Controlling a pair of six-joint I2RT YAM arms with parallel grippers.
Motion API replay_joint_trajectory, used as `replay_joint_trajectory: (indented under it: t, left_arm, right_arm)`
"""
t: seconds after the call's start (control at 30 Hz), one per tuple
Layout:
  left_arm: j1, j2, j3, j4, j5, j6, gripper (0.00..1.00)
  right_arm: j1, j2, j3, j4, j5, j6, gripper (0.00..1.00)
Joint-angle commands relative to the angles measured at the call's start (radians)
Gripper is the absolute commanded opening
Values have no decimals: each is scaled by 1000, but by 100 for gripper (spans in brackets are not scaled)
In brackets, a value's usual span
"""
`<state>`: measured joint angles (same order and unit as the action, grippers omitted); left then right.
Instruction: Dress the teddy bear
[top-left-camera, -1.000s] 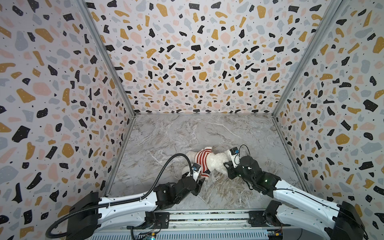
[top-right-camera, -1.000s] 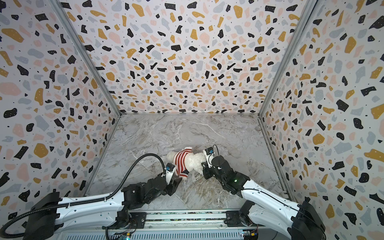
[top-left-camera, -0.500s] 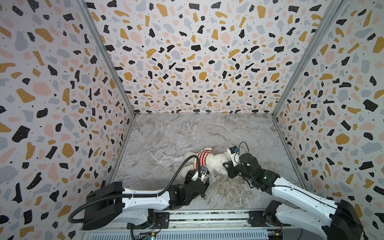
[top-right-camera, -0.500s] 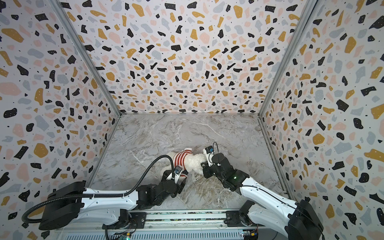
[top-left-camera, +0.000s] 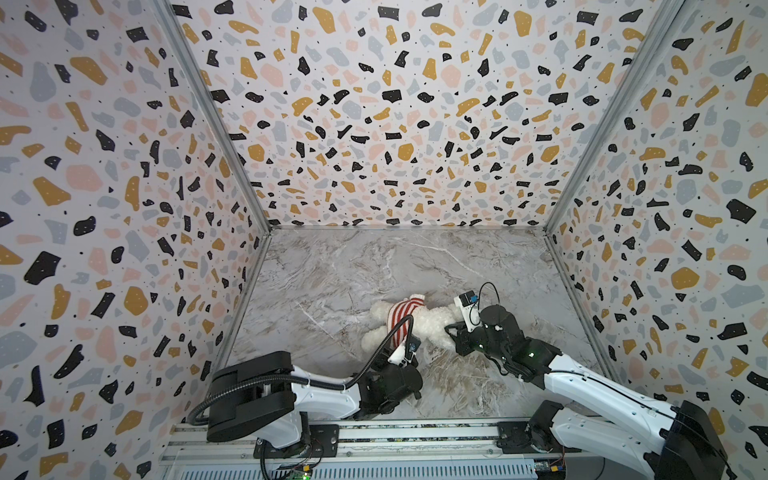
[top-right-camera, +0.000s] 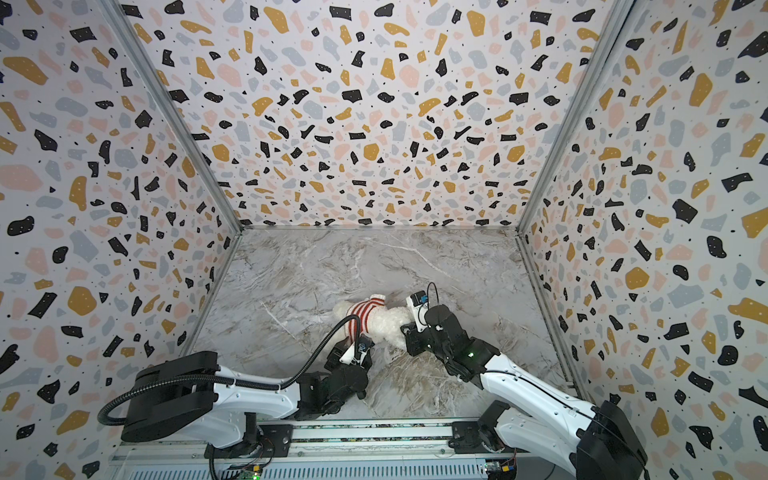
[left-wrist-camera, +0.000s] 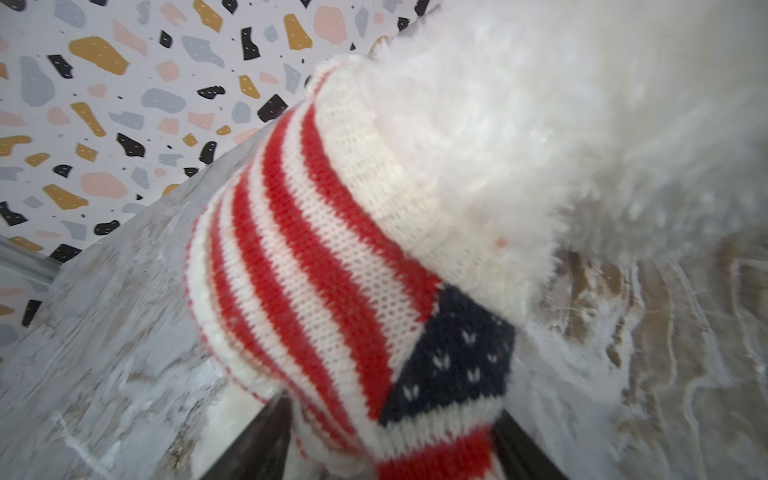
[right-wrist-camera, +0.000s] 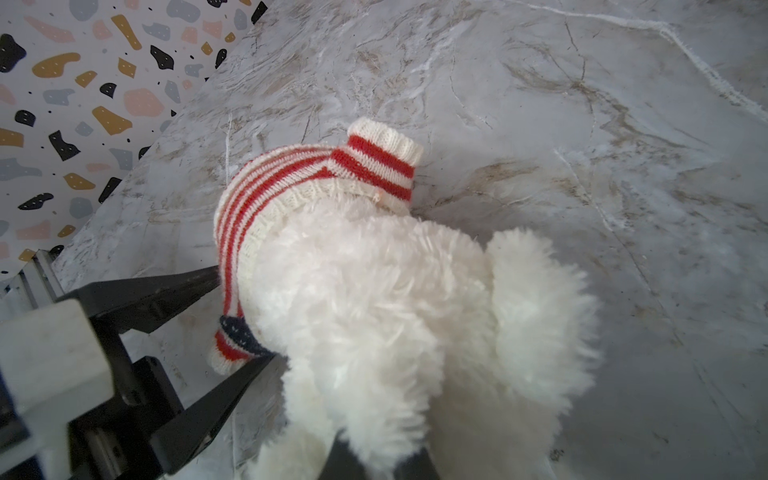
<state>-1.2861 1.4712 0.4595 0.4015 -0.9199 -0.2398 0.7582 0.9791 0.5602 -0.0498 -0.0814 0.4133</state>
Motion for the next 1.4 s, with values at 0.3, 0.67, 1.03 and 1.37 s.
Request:
replay_joint_trajectory:
  t: [0.3,0.67,1.03,1.37]
  left_arm:
    - [-3,-42,21,117,54,56,6]
    - [1,-303,-38,-48,278,17,0]
    - [59,-403,-41,-206,556,-35,0]
    - [143,-451,12,-325,645,-104,0]
  right_arm:
    - [-8,-23,99,-40,-31,3,25]
    - [-17,-119,155,-80,-79,-73,62]
    - [-11,-258,57,21,-222,-273,75]
    - [8,-380,-13,51,-322,-325,81]
